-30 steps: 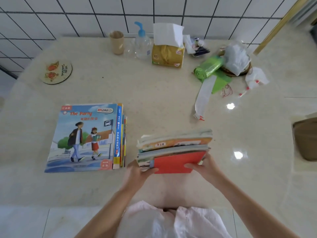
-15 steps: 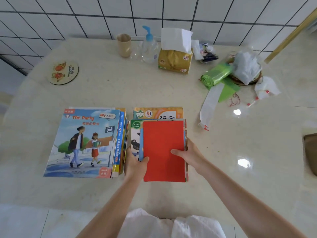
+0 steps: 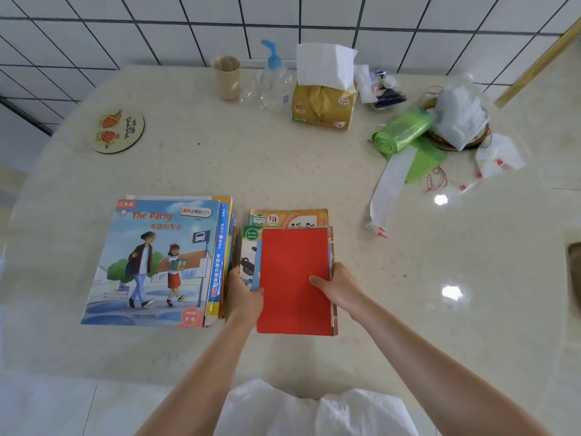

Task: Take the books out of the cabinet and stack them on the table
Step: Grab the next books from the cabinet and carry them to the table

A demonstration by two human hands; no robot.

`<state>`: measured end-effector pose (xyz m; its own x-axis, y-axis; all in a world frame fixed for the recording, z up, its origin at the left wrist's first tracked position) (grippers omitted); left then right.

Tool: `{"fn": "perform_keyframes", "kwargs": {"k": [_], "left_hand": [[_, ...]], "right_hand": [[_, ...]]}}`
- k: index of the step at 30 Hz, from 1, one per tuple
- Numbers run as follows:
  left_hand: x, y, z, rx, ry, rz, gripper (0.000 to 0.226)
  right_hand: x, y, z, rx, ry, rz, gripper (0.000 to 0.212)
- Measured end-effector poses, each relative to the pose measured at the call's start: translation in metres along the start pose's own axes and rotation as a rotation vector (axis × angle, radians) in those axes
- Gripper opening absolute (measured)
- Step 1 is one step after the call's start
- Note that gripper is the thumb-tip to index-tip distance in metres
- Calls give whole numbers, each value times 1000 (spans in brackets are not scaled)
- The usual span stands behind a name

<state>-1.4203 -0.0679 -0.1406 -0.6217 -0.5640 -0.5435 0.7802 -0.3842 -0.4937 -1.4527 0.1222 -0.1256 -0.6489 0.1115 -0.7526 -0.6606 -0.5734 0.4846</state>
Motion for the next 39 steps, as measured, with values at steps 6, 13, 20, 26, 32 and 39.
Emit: {"fn": "perform_keyframes", "kwargs": {"k": [6,13,20,26,32,39], "left_hand": [[-9,-2,-3,129,-12,-147,80],[-25,-4,-1,219,-10,-282,83],[-36,-24,16,26,2,-409,64],[-59,-23,7,3,95,-742,45],[-85,-10,-7,-54,348,-803,34],[-114,10,-5,140,681,-982,26]], "right_hand": [[-7,4,7,-135,-13,18,29],[-27,-5,31,-192,-14,67,21],[-53,-40,40,-90,-184,189,49],[-80,-75,25,-79,-386,358,48],[-115,-108,-6,0,-548,289,43],[-174,-147,-75,180,-750,67,38]]}}
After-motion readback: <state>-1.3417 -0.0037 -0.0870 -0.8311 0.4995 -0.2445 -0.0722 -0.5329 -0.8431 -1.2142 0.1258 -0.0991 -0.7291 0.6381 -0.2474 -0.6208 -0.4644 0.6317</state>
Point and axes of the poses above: each hand's wrist, its own x-axis towards the middle knuckle, its own z-axis out of the back of the hand, y = z × x, the point moved 1 cm from there along x, towards the middle knuckle, and after that the axes turned 4 degrees about -y, right-handed, at the moved point
